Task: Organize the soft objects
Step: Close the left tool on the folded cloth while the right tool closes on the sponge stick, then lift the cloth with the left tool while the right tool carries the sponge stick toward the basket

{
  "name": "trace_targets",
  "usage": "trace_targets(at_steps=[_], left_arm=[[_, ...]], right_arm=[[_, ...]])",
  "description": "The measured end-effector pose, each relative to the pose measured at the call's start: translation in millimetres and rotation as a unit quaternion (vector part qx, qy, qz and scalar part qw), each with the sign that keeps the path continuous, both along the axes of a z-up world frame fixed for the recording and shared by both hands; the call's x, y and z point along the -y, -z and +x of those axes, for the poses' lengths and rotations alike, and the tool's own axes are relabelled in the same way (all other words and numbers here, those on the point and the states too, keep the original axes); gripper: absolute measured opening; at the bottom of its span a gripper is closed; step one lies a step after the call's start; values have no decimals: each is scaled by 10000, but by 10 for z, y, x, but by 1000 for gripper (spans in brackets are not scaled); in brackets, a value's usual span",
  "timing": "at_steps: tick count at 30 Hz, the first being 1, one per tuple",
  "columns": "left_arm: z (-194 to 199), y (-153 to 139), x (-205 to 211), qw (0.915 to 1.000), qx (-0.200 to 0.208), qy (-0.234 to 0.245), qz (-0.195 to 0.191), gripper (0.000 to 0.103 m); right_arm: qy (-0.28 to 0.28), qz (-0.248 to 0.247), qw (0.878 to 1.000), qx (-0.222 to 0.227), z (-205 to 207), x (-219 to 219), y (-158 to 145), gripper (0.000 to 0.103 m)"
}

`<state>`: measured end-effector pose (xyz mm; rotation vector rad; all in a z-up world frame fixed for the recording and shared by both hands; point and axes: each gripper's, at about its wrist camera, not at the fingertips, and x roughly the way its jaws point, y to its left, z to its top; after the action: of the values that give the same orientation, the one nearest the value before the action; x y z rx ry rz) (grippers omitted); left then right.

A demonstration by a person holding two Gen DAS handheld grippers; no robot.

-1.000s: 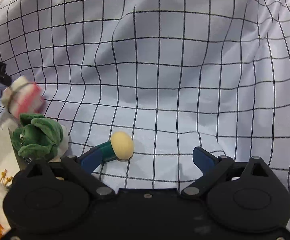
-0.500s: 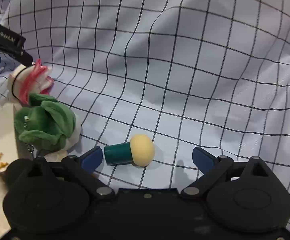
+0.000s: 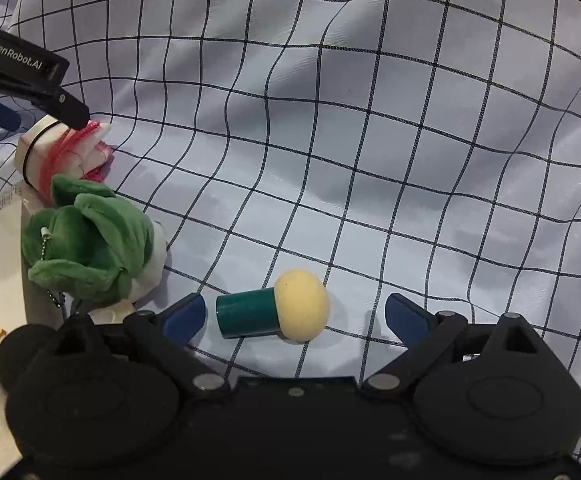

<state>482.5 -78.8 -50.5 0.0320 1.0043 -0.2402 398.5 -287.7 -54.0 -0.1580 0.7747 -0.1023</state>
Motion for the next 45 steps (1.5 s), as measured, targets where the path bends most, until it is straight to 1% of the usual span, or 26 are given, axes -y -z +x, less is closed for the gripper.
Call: trace_targets(at_steps=[4,6,9,13,16,18,20,24,26,27,28,30,32,34,35,37,39,41,42,43,45], left_arm=[[-34,28,36,9999,121,32,87,98],[-35,38,51,9999,48,94,112,98],[-14,135,130,9996,-62,187,181,98],[-14,252,221,9992,-125,260,276,98],[-9,334,271,9991,-156,253,311,98],[-3,389,298,9990,-175,235,337,98],[9,419,302,9989,-187,222,358,98],[-6,429,275,9989,-178,219,372,96],[3,452,289,9988,-205,234,385,91],[10,470,294,9987,-231,249,386,85],[14,477,281,9986,-270,266,376,83],[15,510,281,9985,-333,284,337,79],[19,558,279,9984,-366,294,317,76],[22,586,282,9983,-378,305,314,75],[28,581,251,9983,-371,309,318,75],[28,604,257,9983,-369,315,321,75],[23,587,253,9983,-366,309,322,74],[15,612,262,9985,-354,292,312,74],[12,608,259,9986,-340,285,300,74],[-10,546,234,9986,-334,286,290,73],[-17,505,222,9986,-322,302,279,73]], right_arm=[[17,-142,9999,39,-20,5,5,96],[49,-91,9999,18,-10,31,17,95],[67,-36,10000,6,8,45,12,95],[9,-43,10000,5,-4,36,8,90],[-4,13,10000,-44,7,49,17,85],[-6,35,10000,-78,15,49,32,79],[-29,42,9999,-117,27,42,47,71],[-82,56,9999,-77,21,21,51,65],[-119,24,9999,-58,9,-2,50,57],[-142,26,9999,-63,8,-8,47,56],[-149,8,9999,-62,6,-18,46,57],[-146,-58,9999,-42,7,-30,48,63],[-102,-132,9999,15,4,-25,50,73],[-70,-195,9997,96,3,-3,55,78],[-65,-216,9997,135,2,6,57,80],[-78,-259,9995,178,6,15,64,81],[-135,-273,9993,205,7,10,74,76],[-172,-233,9995,128,14,10,94,60],[-195,-172,9996,85,20,9,105,57],[-196,-92,9997,73,18,12,102,57],[-115,-91,9999,92,10,3,91,57]])
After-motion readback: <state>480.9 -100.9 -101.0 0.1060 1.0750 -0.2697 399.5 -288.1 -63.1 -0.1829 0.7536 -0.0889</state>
